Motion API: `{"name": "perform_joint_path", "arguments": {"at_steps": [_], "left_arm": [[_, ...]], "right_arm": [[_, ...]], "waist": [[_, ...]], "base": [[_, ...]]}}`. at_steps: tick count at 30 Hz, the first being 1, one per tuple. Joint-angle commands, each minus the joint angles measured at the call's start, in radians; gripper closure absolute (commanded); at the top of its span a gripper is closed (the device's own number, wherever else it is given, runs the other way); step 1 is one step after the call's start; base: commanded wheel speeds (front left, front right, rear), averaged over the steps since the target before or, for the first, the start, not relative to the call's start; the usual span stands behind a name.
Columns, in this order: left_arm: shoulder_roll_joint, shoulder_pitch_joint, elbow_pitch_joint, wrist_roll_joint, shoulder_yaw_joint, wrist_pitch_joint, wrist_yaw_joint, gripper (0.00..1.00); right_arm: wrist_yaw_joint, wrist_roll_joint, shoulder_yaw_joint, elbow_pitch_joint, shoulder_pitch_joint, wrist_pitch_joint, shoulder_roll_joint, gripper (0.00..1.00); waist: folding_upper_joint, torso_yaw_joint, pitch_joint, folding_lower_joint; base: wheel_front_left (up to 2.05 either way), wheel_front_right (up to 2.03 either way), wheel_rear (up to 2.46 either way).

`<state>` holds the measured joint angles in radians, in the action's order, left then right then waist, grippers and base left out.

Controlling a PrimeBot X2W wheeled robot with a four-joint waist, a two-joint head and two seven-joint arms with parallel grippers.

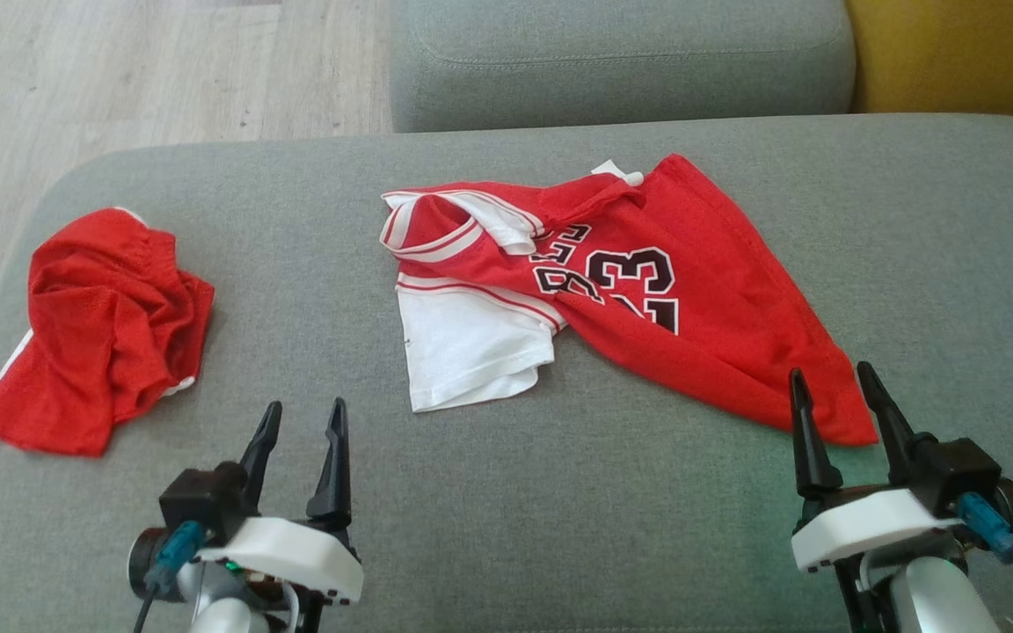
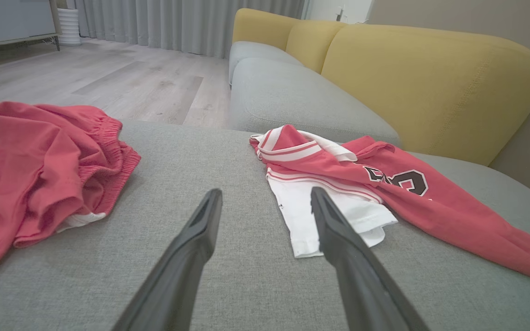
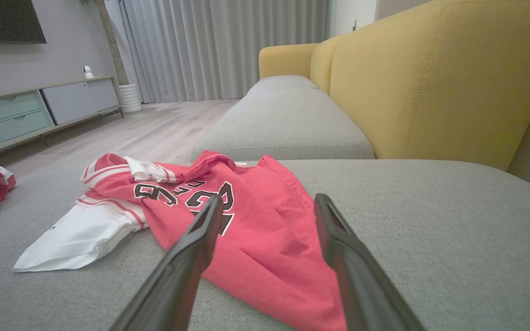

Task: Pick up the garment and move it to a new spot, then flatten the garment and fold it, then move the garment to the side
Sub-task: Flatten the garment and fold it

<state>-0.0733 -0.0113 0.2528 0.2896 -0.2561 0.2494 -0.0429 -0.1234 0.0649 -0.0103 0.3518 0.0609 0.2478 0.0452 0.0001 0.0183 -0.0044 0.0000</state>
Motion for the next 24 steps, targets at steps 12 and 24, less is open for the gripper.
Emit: {"name": "perform_joint_path", "arguments": {"at_steps": [12,24], "left_arm": [[0.004,-0.056,0.005,-0.031,0.034,0.012,0.029,0.00],[0.017,-0.252,0.233,0.015,-0.031,-0.093,0.063,0.00]], "right_arm": [[-0.007,0.010,-0.038,-0.039,0.046,0.014,0.005,0.00],[-0.007,0.018,-0.053,-0.048,0.095,0.014,0.005,0.00]], "waist": [[-0.0001,-0.018,0.037,0.0000],[-0.0001,-0.113,0.142,0.0000]], "base": [[0.00,0.00,0.00],[0.00,0.00,0.00]]}}
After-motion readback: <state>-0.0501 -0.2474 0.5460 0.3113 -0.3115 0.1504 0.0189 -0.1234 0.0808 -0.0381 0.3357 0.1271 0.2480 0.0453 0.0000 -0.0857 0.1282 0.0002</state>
